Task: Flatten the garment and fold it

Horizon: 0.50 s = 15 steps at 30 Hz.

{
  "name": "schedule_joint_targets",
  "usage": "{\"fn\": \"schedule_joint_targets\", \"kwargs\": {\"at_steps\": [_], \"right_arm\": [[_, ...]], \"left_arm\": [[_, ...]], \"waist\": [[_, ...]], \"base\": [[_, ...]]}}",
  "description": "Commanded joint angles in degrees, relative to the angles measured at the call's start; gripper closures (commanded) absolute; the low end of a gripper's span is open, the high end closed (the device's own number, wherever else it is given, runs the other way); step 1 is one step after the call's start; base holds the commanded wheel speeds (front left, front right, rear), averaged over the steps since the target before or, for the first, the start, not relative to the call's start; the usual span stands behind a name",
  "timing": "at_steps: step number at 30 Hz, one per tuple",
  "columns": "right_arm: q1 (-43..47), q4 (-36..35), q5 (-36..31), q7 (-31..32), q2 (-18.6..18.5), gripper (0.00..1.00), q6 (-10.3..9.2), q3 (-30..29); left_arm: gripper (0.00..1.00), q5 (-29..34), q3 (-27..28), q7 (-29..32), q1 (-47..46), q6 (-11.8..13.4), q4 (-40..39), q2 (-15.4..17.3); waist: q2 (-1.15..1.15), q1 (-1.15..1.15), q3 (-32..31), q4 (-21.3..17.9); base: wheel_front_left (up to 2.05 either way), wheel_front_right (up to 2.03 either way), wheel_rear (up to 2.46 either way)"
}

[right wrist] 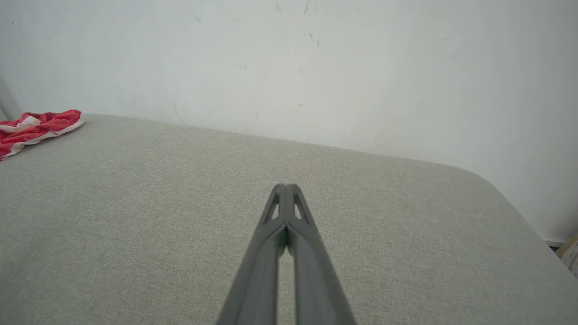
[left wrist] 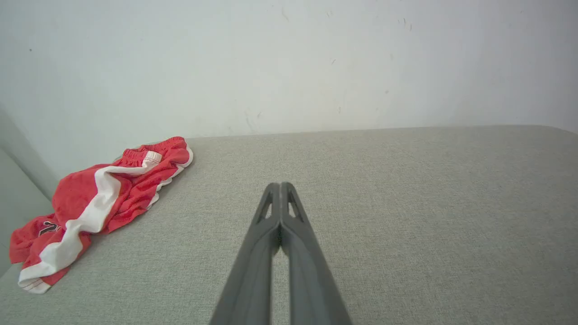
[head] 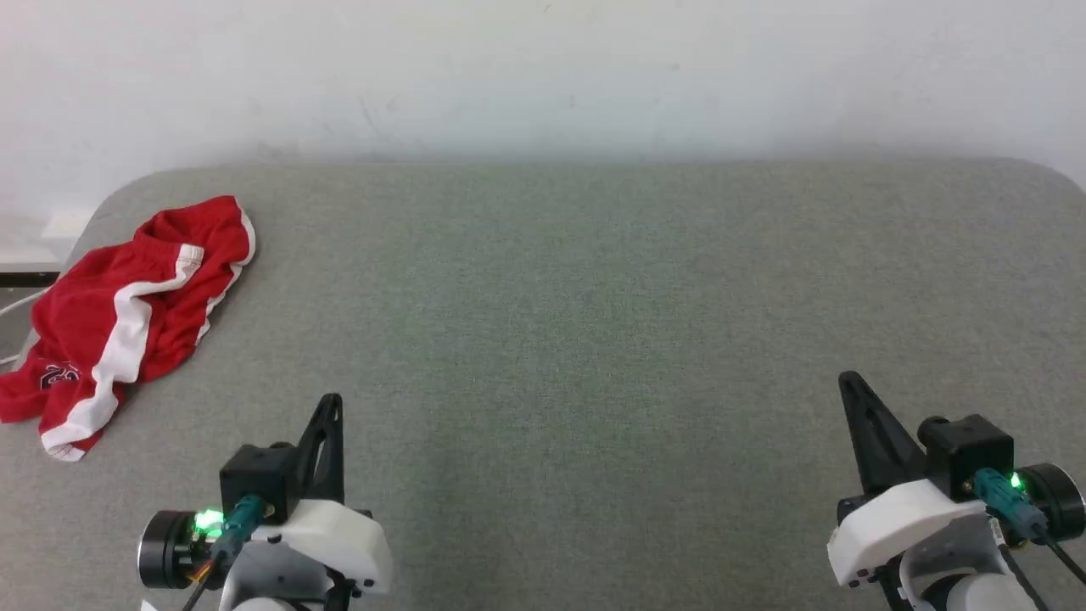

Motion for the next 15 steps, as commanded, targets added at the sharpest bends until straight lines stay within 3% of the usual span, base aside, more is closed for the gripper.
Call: {"fn": "schedule_joint_targets", "kwargs": {"at_steps": [1,15], "right_arm": [[-0.84,0.05,-0.42,0.03,0.16,1.00,-0.05,0.03],[-0.84,0.05,-0.42,0.03,0.16,1.00,-0.05,0.03]], "left_arm": [[1.00,0.38,0.12,0.02,-0.70,0.37,-0.25,-0.13],[1.00,0.38,0.12,0.02,-0.70,0.37,-0.25,-0.13]], "waist": [[0.00,0.00,0.00,0.00],[0.00,0.00,0.00,0.00]], "base": [[0.00,0.00,0.00],[0.00,0.00,0.00]]}}
